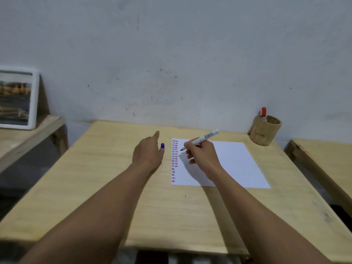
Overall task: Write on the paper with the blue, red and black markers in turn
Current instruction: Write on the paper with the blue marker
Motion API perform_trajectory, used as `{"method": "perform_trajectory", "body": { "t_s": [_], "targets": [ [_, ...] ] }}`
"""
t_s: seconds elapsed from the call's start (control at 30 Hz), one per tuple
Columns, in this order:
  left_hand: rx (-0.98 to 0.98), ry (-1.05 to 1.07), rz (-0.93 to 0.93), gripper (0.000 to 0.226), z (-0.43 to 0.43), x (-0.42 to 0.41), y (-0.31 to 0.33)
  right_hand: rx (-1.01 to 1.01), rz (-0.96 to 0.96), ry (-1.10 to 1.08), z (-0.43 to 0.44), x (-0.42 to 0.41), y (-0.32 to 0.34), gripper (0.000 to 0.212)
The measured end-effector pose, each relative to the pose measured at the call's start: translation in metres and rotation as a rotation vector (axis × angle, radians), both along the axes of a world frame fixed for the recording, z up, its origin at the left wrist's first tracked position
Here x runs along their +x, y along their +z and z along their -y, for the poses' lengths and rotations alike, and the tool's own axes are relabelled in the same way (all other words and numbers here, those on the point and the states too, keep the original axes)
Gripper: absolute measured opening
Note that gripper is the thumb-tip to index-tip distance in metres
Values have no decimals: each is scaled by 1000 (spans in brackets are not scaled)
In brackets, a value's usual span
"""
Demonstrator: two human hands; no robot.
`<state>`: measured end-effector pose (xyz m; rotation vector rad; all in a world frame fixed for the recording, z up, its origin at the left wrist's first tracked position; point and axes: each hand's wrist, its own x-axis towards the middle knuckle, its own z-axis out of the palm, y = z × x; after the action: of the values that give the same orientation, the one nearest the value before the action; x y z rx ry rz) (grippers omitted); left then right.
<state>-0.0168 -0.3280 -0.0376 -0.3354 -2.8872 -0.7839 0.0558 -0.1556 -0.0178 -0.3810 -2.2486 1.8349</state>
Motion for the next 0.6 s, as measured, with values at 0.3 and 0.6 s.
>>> {"method": "perform_trajectory", "body": {
  "t_s": [0.3,0.6],
  "targets": [
    [-264,-12,65,50,11,41,-27,328,47,-46,18,15,-25,27],
    [-328,-80,95,57,12,55,-32,428,47,-62,21,16,-30,27]
  ]
}}
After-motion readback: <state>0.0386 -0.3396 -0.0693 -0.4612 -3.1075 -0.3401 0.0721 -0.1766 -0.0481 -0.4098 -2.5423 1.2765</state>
